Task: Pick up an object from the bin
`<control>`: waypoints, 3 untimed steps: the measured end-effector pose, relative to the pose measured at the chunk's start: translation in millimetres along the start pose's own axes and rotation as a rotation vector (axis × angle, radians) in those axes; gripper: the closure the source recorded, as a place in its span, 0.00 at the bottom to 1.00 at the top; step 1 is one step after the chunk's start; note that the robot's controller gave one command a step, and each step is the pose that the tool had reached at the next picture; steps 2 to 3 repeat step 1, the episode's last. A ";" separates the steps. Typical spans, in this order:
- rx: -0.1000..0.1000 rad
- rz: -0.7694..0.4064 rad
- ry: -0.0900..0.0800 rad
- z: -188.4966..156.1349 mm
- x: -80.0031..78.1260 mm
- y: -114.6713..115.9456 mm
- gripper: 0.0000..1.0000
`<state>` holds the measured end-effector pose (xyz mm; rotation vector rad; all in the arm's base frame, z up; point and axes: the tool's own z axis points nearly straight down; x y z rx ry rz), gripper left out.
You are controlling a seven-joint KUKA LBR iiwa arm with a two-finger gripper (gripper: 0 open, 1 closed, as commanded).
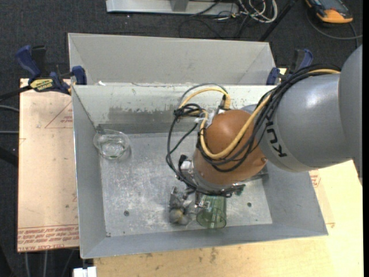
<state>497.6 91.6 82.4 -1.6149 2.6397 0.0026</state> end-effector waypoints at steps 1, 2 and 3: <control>-0.018 -0.101 0.031 -176.4 -42.5 8.2 1.00; -0.018 -0.101 0.031 -176.4 -42.5 8.2 1.00; -0.018 -0.101 0.031 -176.4 -42.5 8.2 1.00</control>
Offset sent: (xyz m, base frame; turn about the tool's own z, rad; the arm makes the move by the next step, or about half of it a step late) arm 0.0000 0.0000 0.0000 0.0000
